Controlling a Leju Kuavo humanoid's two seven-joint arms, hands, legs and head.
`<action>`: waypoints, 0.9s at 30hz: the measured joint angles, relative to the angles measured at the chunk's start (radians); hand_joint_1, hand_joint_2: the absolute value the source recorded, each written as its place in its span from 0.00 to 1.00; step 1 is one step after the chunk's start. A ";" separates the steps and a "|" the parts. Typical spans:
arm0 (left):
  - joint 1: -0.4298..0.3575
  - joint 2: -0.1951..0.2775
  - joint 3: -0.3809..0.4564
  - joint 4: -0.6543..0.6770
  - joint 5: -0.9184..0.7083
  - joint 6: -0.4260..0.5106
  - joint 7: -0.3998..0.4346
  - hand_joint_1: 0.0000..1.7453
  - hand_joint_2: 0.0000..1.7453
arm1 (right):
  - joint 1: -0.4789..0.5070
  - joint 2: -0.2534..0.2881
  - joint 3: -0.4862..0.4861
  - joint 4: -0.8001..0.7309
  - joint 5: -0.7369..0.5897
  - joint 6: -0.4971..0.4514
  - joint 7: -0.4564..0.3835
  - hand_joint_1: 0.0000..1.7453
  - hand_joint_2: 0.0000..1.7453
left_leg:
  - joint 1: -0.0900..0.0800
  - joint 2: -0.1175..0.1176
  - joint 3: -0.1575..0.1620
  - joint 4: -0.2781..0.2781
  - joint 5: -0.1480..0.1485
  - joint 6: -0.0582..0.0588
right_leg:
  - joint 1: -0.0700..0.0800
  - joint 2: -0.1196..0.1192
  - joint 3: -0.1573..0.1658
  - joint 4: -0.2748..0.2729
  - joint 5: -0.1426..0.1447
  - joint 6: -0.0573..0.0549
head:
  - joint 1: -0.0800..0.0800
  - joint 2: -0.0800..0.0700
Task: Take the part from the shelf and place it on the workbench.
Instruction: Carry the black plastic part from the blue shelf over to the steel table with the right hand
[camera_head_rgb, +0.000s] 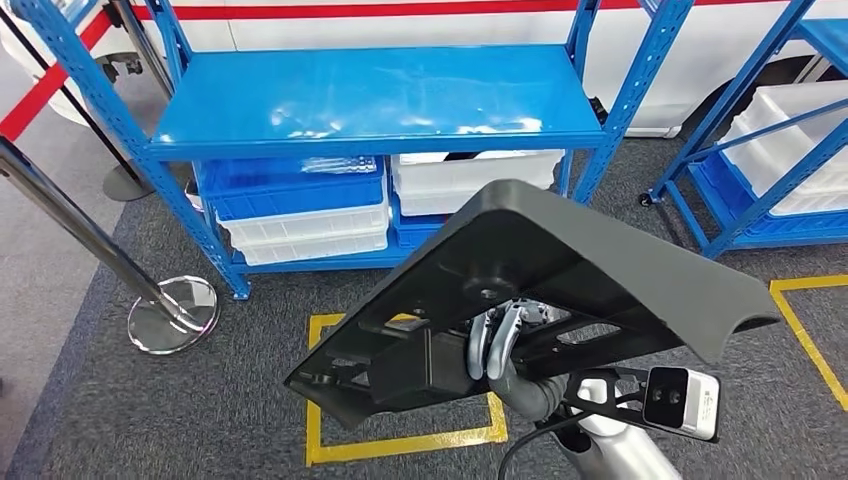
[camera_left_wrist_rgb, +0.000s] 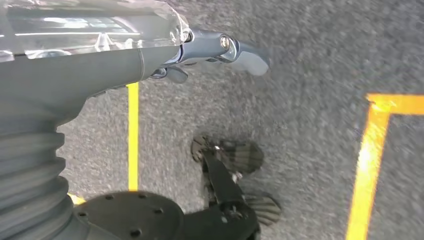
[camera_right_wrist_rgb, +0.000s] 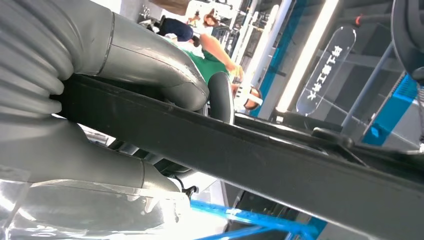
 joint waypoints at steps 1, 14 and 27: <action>0.000 0.000 0.000 0.000 0.000 0.002 0.005 0.00 1.00 | 0.003 0.001 -0.004 0.000 0.004 0.003 0.000 0.98 1.00 | 0.001 0.002 -0.008 -0.002 0.008 0.008 | -0.001 0.002 -0.008 0.012 -0.015 0.005 | 0.000 0.000; 0.003 -0.003 0.025 0.000 0.012 0.030 0.058 0.00 1.00 | -0.002 0.002 -0.048 0.007 -0.009 0.038 0.000 0.98 1.00 | -0.007 0.006 -0.112 0.012 0.089 0.005 | 0.007 0.004 0.125 -0.012 -0.111 -0.009 | 0.000 0.000; 0.007 0.011 0.025 -0.001 -0.007 0.041 0.084 0.00 1.00 | 0.071 0.040 -0.162 -0.039 0.024 0.111 -0.001 0.98 1.00 | 0.009 -0.029 -0.058 0.048 0.031 -0.024 | -0.006 0.010 0.085 -0.005 -0.081 -0.026 | 0.000 0.000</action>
